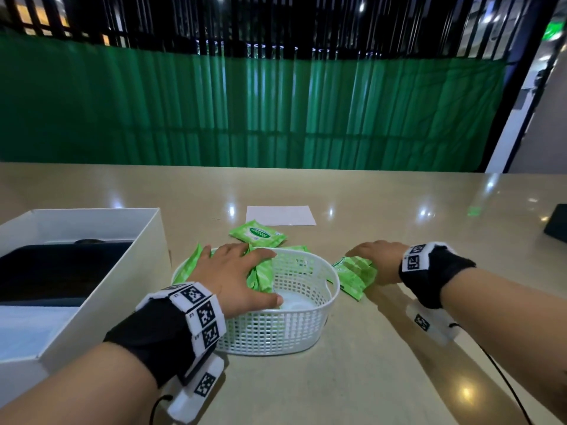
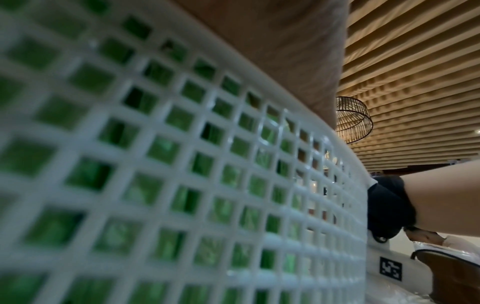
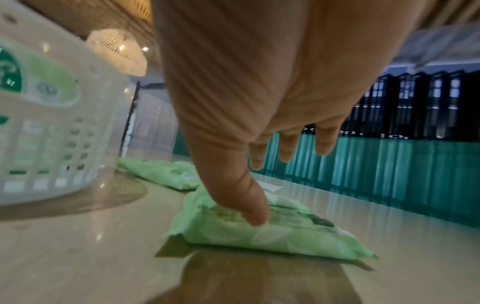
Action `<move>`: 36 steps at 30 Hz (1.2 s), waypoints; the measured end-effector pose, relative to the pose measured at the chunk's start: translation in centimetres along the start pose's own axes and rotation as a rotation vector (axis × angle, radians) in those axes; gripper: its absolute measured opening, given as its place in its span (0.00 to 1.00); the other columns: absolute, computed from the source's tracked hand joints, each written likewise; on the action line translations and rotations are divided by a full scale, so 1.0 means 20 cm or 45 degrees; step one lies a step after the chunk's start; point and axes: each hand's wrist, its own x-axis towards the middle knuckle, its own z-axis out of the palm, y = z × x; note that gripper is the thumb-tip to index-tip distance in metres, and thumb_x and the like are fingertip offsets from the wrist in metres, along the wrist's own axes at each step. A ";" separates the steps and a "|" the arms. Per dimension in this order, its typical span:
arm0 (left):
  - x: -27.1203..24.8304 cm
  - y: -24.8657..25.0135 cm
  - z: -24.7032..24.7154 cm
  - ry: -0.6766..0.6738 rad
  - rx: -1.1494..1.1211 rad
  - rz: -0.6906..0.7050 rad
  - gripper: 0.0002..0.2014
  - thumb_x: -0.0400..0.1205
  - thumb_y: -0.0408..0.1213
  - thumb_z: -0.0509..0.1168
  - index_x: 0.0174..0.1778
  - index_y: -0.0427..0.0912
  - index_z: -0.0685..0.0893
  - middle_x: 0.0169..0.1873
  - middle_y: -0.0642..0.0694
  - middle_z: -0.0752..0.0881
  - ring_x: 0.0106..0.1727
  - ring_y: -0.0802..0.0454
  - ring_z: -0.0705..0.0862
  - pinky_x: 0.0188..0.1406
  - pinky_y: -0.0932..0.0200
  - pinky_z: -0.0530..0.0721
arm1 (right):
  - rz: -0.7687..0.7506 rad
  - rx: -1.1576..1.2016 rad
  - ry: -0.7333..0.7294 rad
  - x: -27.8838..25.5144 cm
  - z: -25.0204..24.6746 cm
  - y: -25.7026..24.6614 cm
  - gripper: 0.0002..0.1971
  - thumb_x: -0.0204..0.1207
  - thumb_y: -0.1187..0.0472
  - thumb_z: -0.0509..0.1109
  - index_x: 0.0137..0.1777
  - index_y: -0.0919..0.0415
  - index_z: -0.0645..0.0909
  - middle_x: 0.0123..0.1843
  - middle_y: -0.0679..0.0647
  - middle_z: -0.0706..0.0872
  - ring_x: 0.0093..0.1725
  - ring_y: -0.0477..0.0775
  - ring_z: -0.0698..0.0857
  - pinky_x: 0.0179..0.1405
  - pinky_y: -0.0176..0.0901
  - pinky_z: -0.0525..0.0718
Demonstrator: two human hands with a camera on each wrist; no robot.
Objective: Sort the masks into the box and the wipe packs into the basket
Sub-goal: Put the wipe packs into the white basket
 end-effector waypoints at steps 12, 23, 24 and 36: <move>0.01 -0.01 0.01 -0.003 -0.030 0.010 0.40 0.69 0.72 0.60 0.77 0.71 0.54 0.81 0.50 0.57 0.82 0.49 0.54 0.80 0.37 0.42 | -0.062 -0.265 -0.111 0.14 0.04 -0.14 0.47 0.60 0.38 0.75 0.78 0.46 0.59 0.75 0.53 0.69 0.72 0.63 0.69 0.72 0.61 0.69; 0.01 -0.01 0.02 0.006 -0.068 0.014 0.42 0.66 0.73 0.58 0.77 0.71 0.55 0.80 0.51 0.60 0.82 0.50 0.55 0.80 0.38 0.43 | 0.122 0.733 0.246 -0.17 -0.08 -0.03 0.42 0.64 0.54 0.79 0.73 0.60 0.58 0.50 0.53 0.79 0.46 0.54 0.81 0.39 0.42 0.78; 0.01 -0.01 0.02 0.001 -0.070 0.010 0.42 0.66 0.73 0.57 0.77 0.70 0.55 0.80 0.51 0.60 0.82 0.50 0.55 0.80 0.38 0.43 | 0.099 0.784 0.327 -0.20 -0.11 -0.04 0.42 0.64 0.54 0.80 0.73 0.59 0.58 0.53 0.54 0.79 0.48 0.55 0.81 0.43 0.44 0.80; -0.08 0.02 -0.12 0.049 -0.388 0.071 0.57 0.52 0.79 0.55 0.80 0.65 0.48 0.82 0.53 0.52 0.82 0.50 0.55 0.80 0.38 0.54 | -0.630 1.746 0.644 -0.47 -0.39 -0.41 0.33 0.49 0.53 0.80 0.57 0.49 0.73 0.51 0.44 0.83 0.53 0.39 0.82 0.48 0.31 0.81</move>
